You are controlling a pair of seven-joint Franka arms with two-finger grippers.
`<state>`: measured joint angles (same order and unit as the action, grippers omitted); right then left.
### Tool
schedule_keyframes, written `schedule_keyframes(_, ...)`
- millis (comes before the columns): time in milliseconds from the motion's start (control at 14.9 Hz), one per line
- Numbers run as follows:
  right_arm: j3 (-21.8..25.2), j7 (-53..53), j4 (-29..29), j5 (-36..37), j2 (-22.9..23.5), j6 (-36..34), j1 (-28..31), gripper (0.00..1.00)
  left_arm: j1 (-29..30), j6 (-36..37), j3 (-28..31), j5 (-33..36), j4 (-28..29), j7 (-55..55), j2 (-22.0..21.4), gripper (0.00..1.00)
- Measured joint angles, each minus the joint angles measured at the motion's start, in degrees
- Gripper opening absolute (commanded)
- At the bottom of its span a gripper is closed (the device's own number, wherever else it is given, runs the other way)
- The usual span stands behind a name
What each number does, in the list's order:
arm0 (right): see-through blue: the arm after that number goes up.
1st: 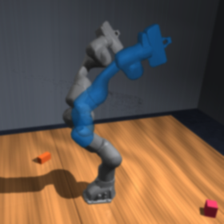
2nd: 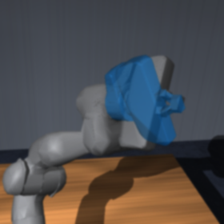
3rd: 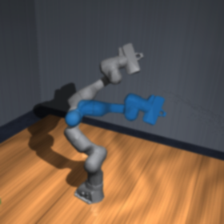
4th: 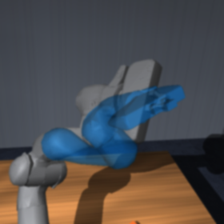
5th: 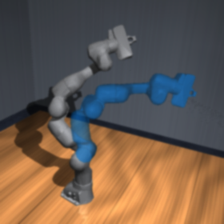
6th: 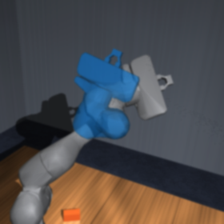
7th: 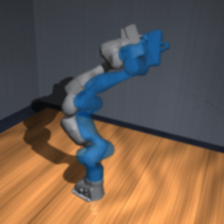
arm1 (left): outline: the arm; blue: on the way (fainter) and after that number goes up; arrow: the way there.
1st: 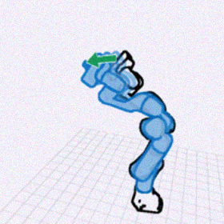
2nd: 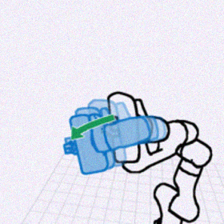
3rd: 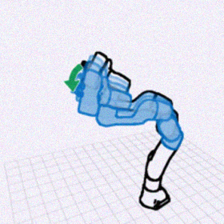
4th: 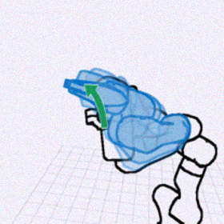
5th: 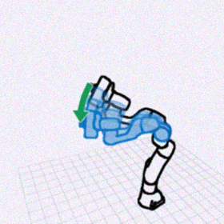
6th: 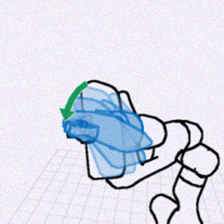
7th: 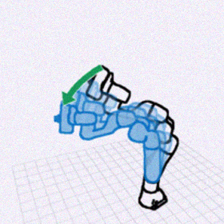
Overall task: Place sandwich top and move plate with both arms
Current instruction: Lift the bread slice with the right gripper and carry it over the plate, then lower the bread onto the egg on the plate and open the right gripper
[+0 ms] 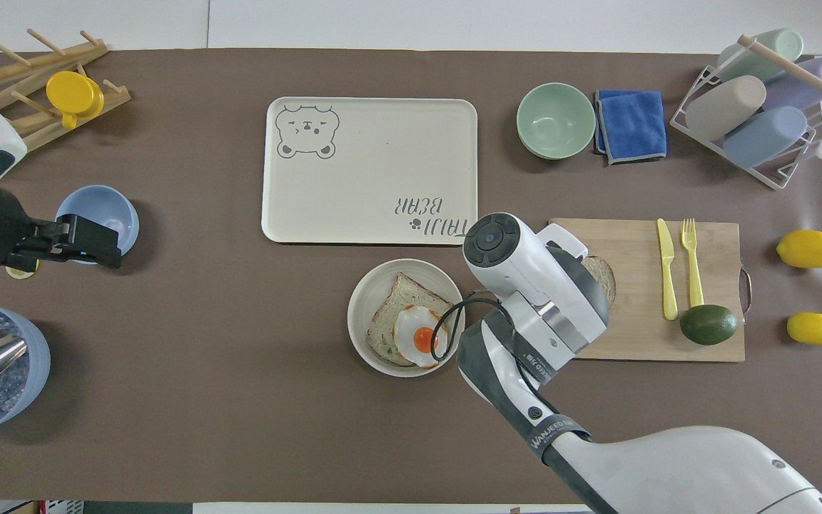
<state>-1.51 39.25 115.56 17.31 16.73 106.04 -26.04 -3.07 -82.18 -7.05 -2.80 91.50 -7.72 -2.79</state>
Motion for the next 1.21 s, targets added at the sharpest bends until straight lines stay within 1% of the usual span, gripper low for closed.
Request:
schedule_keyframes(134, -0.01, 0.0, -0.01, 0.23, -0.61, -0.04, -0.79, 0.16, 0.0, 0.0, 0.0, 0.0, 0.0, 0.0, 0.0, 1.0)
schedule_keyframes(268, -0.01, 0.0, -0.01, 0.4, -1.11, -0.07, -1.5, 0.0, 0.0, 0.0, 0.0, 0.0, 0.0, 0.0, 0.0, 1.0)
schedule_keyframes(402, -0.01, -0.19, -0.09, 0.88, -1.26, -0.26, -1.62, 0.0, 0.0, 0.0, 0.0, 0.0, 0.0, 0.0, 0.0, 1.0)
schedule_keyframes(536, 0.0, -0.78, -1.47, 0.94, -1.25, -1.86, -1.94, 0.0, 0.0, 0.0, 0.0, 0.0, 0.0, 0.0, 0.0, 1.0)
schedule_keyframes(670, -0.03, -1.33, -5.4, 0.93, -1.11, -5.88, -3.59, 0.0, 0.0, 0.0, 0.0, 0.0, 0.0, 0.0, 0.0, 1.0)
schedule_keyframes(938, -0.19, -1.37, -16.63, -0.08, 0.38, -14.03, -10.16, 0.0, 0.0, 0.0, 0.0, 0.0, 0.0, 0.0, 0.0, 1.0)
schedule_keyframes(1071, -0.23, -1.36, -21.13, -1.41, 1.82, -15.58, -13.9, 0.0, 0.0, 0.0, 0.0, 0.0, 0.0, 0.0, 0.0, 1.0)
schedule_keyframes(1205, -0.24, -1.25, -23.53, -3.44, 3.15, -15.61, -16.42, 0.0, 0.0, 0.0, 0.0, 0.0, 0.0, 0.0, 0.0, 1.0)
